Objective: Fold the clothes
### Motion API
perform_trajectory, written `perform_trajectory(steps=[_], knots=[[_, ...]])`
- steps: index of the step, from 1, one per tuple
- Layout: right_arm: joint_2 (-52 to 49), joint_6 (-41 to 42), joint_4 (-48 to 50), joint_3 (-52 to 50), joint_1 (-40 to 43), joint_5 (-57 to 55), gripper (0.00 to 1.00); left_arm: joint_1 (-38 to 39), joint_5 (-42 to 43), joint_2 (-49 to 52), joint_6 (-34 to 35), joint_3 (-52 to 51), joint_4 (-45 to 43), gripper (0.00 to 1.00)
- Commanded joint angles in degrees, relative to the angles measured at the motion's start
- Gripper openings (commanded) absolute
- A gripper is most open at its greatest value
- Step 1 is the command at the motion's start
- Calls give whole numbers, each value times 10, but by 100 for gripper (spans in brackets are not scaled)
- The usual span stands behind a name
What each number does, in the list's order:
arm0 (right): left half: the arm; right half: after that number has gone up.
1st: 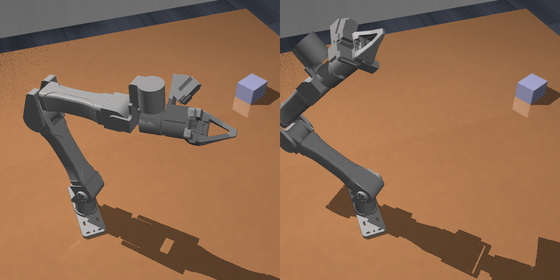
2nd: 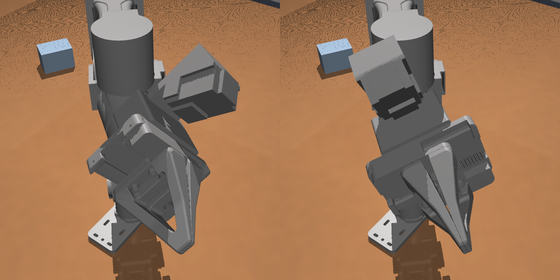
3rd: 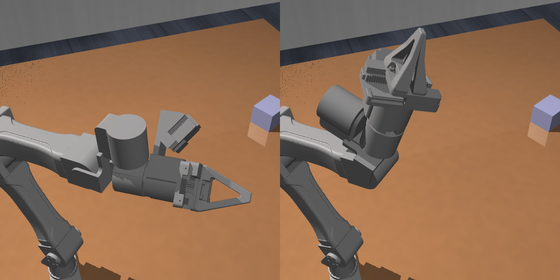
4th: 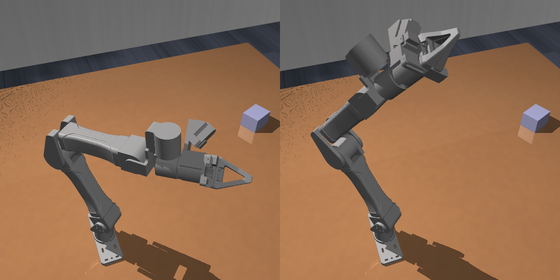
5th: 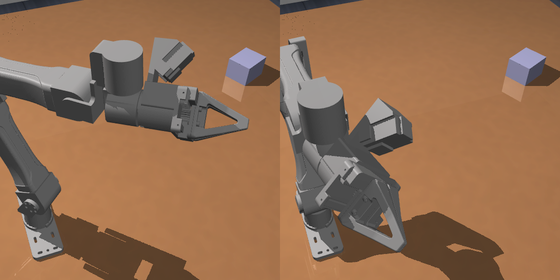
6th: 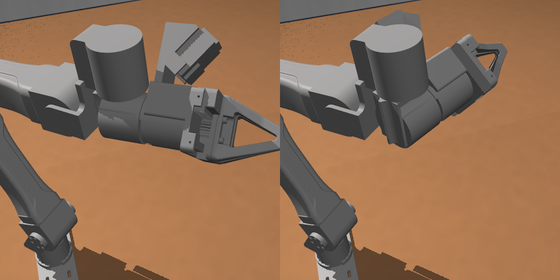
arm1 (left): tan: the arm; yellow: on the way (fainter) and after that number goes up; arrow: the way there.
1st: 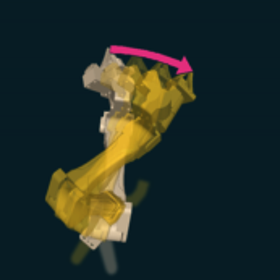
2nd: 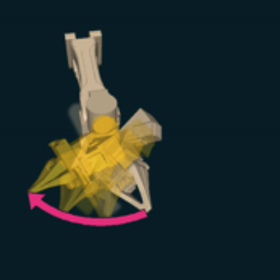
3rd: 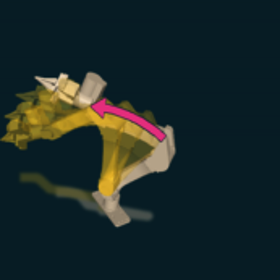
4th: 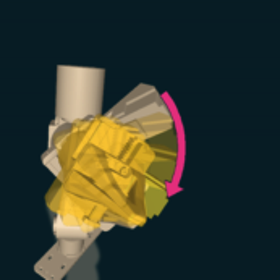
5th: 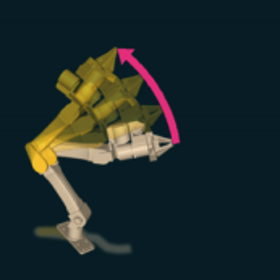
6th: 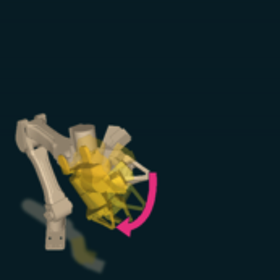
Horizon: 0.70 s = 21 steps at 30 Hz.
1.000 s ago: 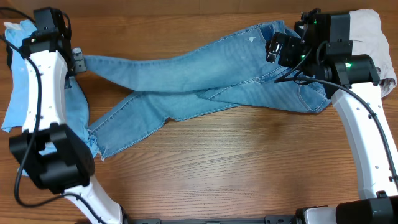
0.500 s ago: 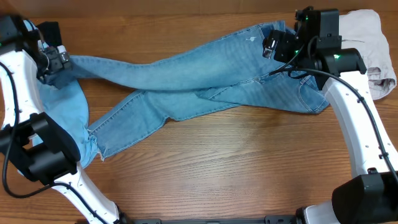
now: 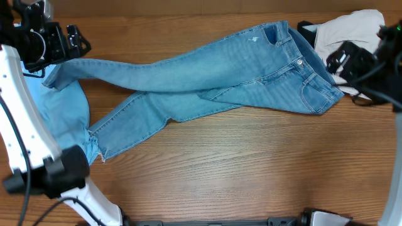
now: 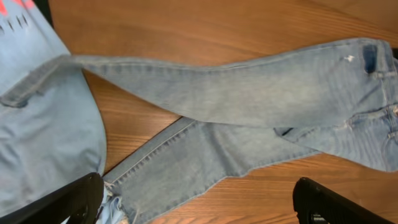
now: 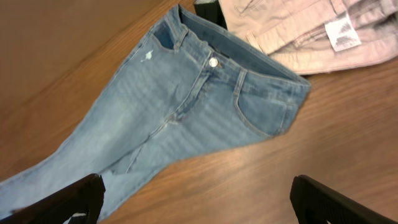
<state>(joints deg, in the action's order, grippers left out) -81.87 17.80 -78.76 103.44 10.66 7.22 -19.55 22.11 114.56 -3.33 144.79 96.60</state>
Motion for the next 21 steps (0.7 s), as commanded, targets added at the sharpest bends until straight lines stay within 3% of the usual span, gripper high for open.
perform_trajectory(steps=[1, 5, 10, 14, 18, 21], knots=[[53, 5, -53, 17, 19, -3, 100, 72, -63, -121, 22, -19, 2, 100], [59, 7, -101, 9, 33, -35, 100, 160, -149, -213, 67, -145, 2, 100], [59, 35, -32, -76, 36, -34, 100, 209, -166, -282, 107, -364, -20, 100], [52, 35, 28, -145, 36, -9, 100, 249, -168, -316, 126, -579, -111, 98], [38, 32, 63, -177, 36, 9, 100, 295, -163, -313, 85, -788, -251, 100], [26, 32, 68, -177, 36, 12, 100, 297, -164, -313, 125, -890, -361, 100]])
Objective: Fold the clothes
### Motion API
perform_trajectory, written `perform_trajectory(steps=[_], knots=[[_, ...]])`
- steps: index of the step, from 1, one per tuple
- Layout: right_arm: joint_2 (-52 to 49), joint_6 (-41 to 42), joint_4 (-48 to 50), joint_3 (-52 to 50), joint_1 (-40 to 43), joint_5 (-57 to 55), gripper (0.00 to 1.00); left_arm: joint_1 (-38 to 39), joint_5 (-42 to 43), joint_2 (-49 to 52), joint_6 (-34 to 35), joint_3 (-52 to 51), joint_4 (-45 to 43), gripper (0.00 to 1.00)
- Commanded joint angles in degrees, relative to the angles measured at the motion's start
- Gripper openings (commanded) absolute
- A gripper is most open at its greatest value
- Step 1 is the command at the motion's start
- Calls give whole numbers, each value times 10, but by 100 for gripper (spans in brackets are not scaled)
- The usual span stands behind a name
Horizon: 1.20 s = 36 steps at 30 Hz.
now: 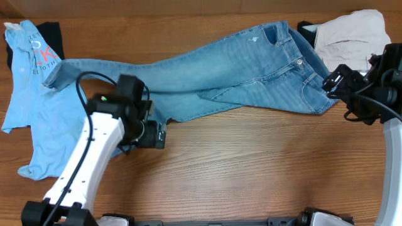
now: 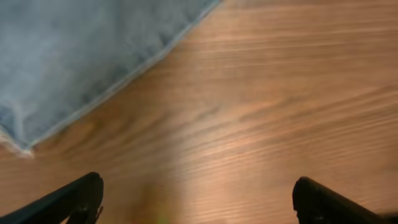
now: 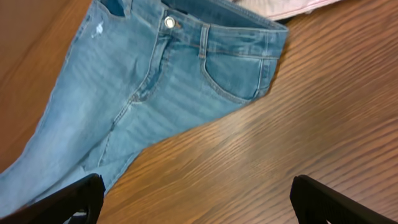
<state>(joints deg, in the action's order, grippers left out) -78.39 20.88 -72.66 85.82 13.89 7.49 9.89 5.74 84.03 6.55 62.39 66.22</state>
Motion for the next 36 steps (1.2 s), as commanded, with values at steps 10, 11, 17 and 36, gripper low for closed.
perform_trajectory(steps=[10, 11, 17, 36], knots=[[-30, -1, 33, -1, 3, 23, 100, 2, -152, -7, 24, -229, -346, 100], [-30, -1, 35, -1, 3, 23, 100, 2, -158, -4, 24, -231, -355, 100], [-30, -3, 37, -1, 3, 23, 100, -19, -167, 112, 12, -231, -415, 98], [-40, -3, 25, -1, 3, 26, 100, -28, -206, 19, 43, 168, 52, 4]])
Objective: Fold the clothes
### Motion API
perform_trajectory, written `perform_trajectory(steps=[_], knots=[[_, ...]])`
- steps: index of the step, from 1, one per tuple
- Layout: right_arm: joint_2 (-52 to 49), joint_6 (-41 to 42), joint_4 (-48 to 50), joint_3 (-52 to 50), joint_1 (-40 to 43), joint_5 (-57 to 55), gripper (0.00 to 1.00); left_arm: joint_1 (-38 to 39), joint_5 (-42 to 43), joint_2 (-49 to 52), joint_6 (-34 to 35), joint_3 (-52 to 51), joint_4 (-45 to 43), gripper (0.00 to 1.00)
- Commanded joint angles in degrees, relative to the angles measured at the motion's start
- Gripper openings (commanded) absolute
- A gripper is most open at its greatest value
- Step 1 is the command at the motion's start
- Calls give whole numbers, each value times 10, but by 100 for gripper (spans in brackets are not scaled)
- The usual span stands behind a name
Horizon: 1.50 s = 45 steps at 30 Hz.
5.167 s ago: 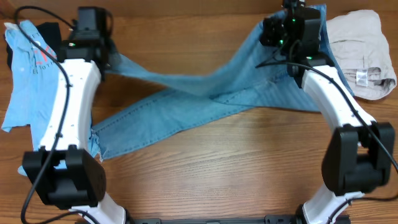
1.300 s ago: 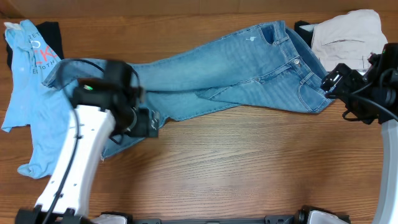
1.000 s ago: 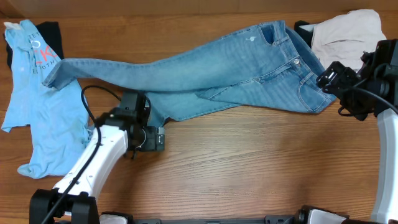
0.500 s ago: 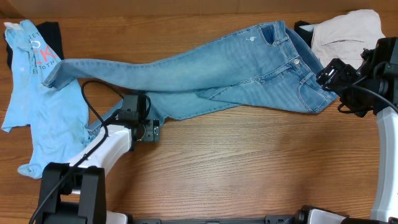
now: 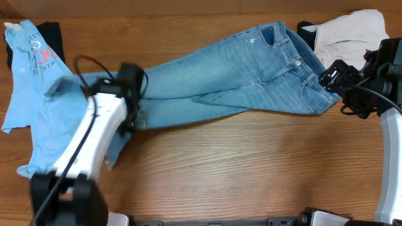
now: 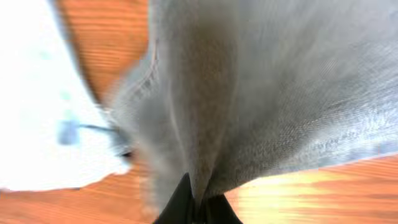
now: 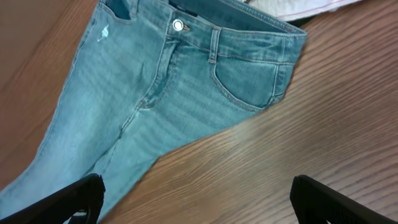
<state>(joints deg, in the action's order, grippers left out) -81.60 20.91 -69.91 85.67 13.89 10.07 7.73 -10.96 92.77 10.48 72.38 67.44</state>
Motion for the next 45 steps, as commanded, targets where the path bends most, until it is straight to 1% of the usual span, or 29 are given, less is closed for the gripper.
perform_trajectory(steps=[1, 3, 6, 8, 10, 12, 14, 18, 20, 21, 22, 23, 24, 25, 26, 27, 29, 33, 35, 37, 41, 45], knots=[[-15, -3, -10, 0, 3, 1, 100, -6, -43, -88, 4, 82, 54, 4], [-36, -3, -27, 0, 5, -1, 100, -6, -43, -110, -4, 84, 63, 4], [-92, -3, 2, -26, 10, 3, 100, -6, -42, -108, -17, 84, 69, 4], [-119, -2, 47, -57, 11, 3, 100, -6, -42, -108, -17, 84, 70, 4], [-153, 6, 101, -92, 26, 3, 99, -6, -43, -108, -17, 84, 81, 4], [-176, 6, 135, -107, 44, 3, 97, -6, -47, -108, -17, 84, 89, 4], [-195, 6, 196, -133, 64, 3, 96, -6, -51, -108, -17, 84, 90, 4], [-211, 3, 289, -165, 64, 8, 96, -7, -51, -108, -10, 84, 93, 4], [-212, 1, 329, -185, 63, 28, 86, -8, -51, -108, -9, 84, 93, 4], [-212, 1, 336, -190, 63, 29, 79, -8, -52, -108, -6, 84, 93, 4], [-212, 1, 337, -195, 63, 29, 66, -8, -51, -108, -6, 84, 93, 4], [-212, 1, 338, -198, 63, 29, 57, -8, -51, -108, -6, 84, 92, 4], [-212, -1, 337, -198, 63, 29, 45, -8, -51, -108, -5, 84, 92, 4], [-212, -1, 336, -198, 63, 32, 27, -8, -52, -108, -2, 84, 93, 4], [-212, 0, 334, -197, 64, 38, 17, -8, -51, -108, -1, 84, 93, 4], [-209, 0, 329, -195, 68, 52, 4, -8, -51, -108, 4, 84, 93, 4], [-184, 2, 301, -186, 86, 67, 4, -8, -51, -111, 25, 86, 93, 4], [-49, 10, 213, -177, 150, 61, 4, -8, -51, -143, 60, 96, 93, 4], [33, 34, 157, -177, 190, 13, 4, -8, -49, -166, 85, 96, 103, 4], [71, 34, 128, -177, 203, -28, 4, -8, -50, -173, 90, 95, 115, 4], [71, 33, 93, -177, 203, -32, 11, -7, -51, -170, 91, 80, 119, 4], [71, 33, 63, -177, 204, -29, 11, -7, -19, -170, 90, 54, 136, 4]])
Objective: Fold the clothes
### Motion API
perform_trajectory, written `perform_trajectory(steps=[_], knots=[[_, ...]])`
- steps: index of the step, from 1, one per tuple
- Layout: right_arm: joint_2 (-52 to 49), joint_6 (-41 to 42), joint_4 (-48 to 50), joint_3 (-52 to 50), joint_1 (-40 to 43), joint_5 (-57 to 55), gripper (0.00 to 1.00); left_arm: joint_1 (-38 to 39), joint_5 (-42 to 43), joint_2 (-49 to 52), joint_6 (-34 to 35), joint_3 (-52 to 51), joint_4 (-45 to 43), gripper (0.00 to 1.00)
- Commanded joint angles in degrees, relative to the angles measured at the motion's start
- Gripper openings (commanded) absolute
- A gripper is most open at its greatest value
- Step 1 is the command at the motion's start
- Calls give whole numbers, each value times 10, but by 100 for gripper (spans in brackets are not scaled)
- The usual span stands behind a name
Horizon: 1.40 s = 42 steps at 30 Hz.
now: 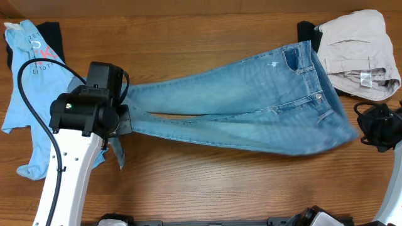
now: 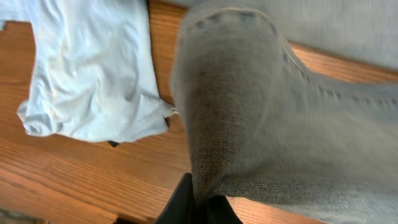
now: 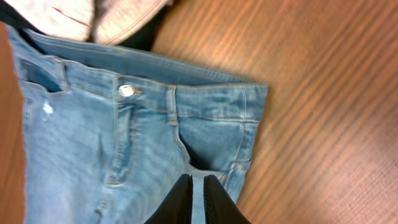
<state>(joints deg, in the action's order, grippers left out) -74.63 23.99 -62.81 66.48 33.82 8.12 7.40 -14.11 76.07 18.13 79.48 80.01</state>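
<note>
Light blue jeans (image 1: 239, 100) lie stretched across the table, waistband at the right and legs running left. My left gripper (image 1: 122, 120) is shut on a fold of a leg near its lower end, and the pinched denim fills the left wrist view (image 2: 198, 205). My right gripper (image 1: 363, 133) is shut on the hip part below the button and fly, as the right wrist view (image 3: 198, 199) shows. The denim hangs slightly raised between the two grippers.
A pale blue T-shirt (image 1: 28, 88) lies at the left edge, partly under the left arm. A black garment (image 1: 49, 31) lies behind it. Beige trousers (image 1: 355, 44) lie in the back right corner over another black piece (image 1: 308, 31). Bare wood runs along the front.
My right gripper was open over the jeans' waist and is now shut on the hip. The jeans have shifted right and toward the front and are pulled straighter. The left gripper still holds the leg.
Both grippers were open, the left at the far back left and the right by the beige trousers. Then the left was open low beside the lower leg. Then it was shut on that leg. Now both hold the jeans, stretched between them.
</note>
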Motion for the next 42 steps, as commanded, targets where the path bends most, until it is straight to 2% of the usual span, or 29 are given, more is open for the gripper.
perform_trajectory(steps=[1, 3, 4, 5, 6, 7, 8, 9, 10, 15, 18, 20, 21, 24, 26, 27, 31, 36, 39, 42], knots=[[3, 0, -10, 15, 4, -10, 11, -3, 20, -3, 12, -17, 15, 4], [4, -1, -11, 15, 4, -10, 11, -3, 27, -3, 12, -17, 19, 4], [4, -1, -8, 15, 4, -10, 13, -3, 28, -3, 12, -17, 19, 9], [4, -1, -7, 15, 4, -10, 15, -3, 28, -3, 12, -17, 18, 26], [4, -1, -5, 15, 4, -10, 18, -3, 28, -2, 12, -17, 15, 52], [4, -5, -3, 15, 4, -4, 35, -3, 28, -2, 8, -17, 11, 75], [4, -17, 2, 15, 4, 10, 47, -3, 28, -2, -6, -17, 6, 89], [4, -19, 9, 15, 4, 16, 56, -3, 28, -2, -8, -16, 4, 95], [4, -19, 13, 15, 4, 21, 60, -3, 28, -2, -8, -14, 8, 98], [3, -19, 30, 15, 3, 25, 63, -4, -15, -2, -3, 54, 13, 100], [3, -19, 31, 15, 3, 25, 64, -4, 40, 5, -3, 49, 10, 100], [3, -27, 40, 15, 3, 42, 64, -13, 49, 7, 32, 45, 34, 100], [3, -51, 47, 15, 3, 74, 67, -22, 50, 0, 43, 45, 38, 100], [3, -78, 55, 15, -22, 109, 73, -68, 81, -76, 57, 40, -3, 100], [3, -80, 54, 15, -59, 108, 76, -88, 139, -129, 57, 7, -23, 100], [3, -78, 60, 15, -99, 99, 78, -89, 158, -162, 61, -43, -27, 100], [2, -75, 79, 15, -168, 65, 83, -89, 167, -226, 107, -226, -57, 100], [3, -75, 85, 15, -172, 64, 83, -87, 179, -226, 115, -328, -164, 100], [2, -75, 88, 15, -172, 54, 82, -87, 125, -211, 115, -389, -236, 100], [2, -75, 88, 15, -172, 45, 83, -87, 37, -188, 114, -421, -258, 100]])
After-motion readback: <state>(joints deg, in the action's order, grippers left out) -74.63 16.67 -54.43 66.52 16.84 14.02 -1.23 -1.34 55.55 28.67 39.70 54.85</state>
